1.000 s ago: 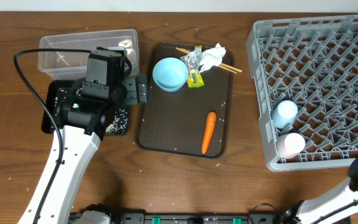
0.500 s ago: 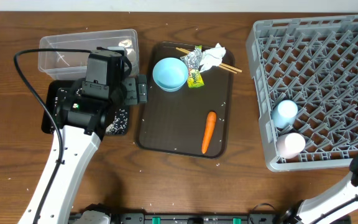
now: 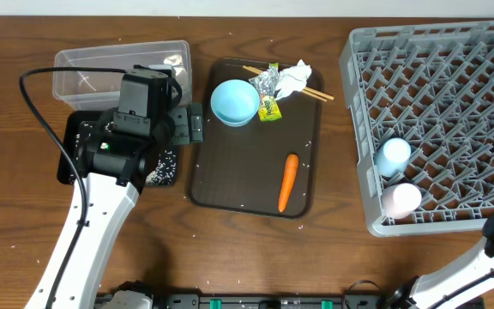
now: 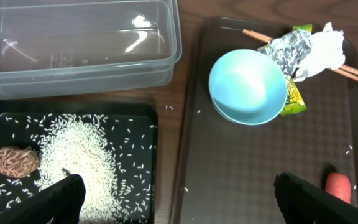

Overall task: Sort waste into correct bins and load items into the dishwasher rack
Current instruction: 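Stand the blue plate upright at the back of the dish rack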

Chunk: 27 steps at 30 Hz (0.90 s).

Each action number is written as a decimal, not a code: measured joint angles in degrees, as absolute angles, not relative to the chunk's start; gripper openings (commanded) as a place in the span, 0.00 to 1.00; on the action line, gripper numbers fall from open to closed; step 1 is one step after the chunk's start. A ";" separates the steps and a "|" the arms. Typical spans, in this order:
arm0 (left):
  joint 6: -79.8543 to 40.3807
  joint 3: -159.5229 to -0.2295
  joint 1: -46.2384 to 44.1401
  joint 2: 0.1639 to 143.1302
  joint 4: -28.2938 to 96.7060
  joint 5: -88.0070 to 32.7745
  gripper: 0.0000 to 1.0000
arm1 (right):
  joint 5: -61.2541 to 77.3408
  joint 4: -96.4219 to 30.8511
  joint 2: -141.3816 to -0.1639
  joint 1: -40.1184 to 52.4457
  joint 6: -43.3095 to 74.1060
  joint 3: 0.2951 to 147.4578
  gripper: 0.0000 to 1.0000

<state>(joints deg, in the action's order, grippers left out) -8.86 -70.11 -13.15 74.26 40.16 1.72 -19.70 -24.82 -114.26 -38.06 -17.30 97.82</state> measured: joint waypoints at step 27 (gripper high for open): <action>-9.02 -70.11 -13.15 74.26 40.14 1.72 0.98 | 8.40 -29.80 -114.26 -53.08 14.04 93.54 0.67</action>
